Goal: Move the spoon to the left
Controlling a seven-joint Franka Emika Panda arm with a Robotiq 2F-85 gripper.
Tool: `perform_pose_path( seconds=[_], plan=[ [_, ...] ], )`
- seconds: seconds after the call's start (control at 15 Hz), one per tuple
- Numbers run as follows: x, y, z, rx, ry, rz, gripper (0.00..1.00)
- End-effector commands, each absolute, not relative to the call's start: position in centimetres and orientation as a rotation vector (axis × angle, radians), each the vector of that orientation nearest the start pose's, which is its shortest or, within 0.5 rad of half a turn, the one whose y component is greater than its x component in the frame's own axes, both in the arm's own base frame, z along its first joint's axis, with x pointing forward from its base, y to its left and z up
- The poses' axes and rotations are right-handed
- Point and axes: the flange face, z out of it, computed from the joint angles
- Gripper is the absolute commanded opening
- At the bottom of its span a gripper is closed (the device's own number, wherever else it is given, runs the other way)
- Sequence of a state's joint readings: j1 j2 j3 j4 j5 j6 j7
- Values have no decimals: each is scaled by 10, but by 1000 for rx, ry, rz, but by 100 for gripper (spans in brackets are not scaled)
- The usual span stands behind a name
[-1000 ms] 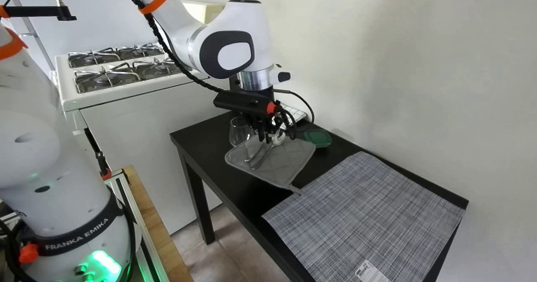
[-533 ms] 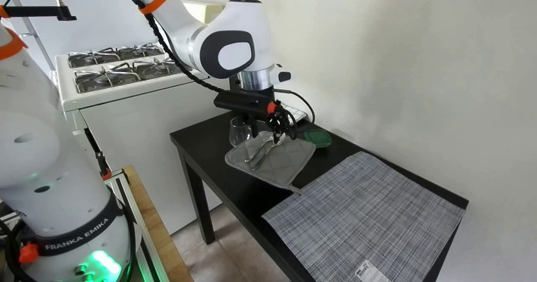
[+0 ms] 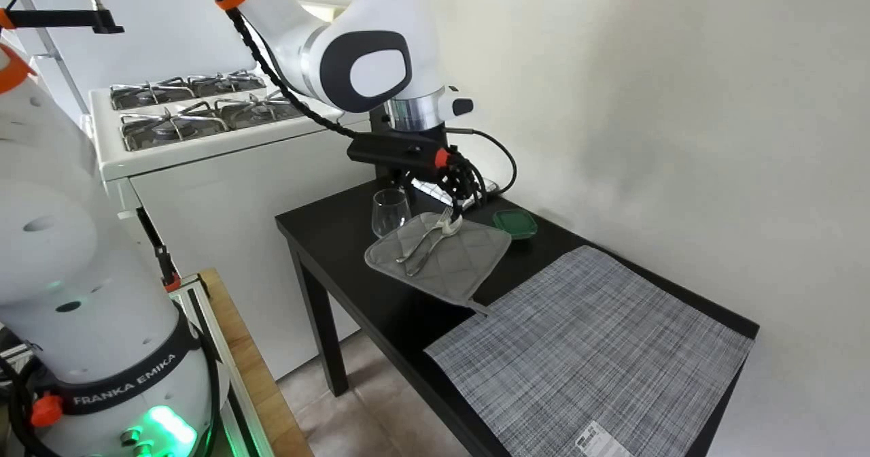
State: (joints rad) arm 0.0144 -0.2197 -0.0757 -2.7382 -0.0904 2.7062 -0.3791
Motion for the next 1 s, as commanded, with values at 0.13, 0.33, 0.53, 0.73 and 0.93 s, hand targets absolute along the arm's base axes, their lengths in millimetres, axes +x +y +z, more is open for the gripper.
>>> perform_pose_path(
  seconds=[0.13, 0.33, 0.53, 0.73, 0.93],
  plan=[
    [400, -24, 356, -3144, -598, -252, 100],
    [397, -26, 375, -3154, -580, -200, 100],
    [393, -28, 389, -3159, -557, -160, 100],
    [398, -27, 387, -3146, -575, -185, 100],
    [398, -27, 386, -3146, -576, -182, 100]
  ],
)
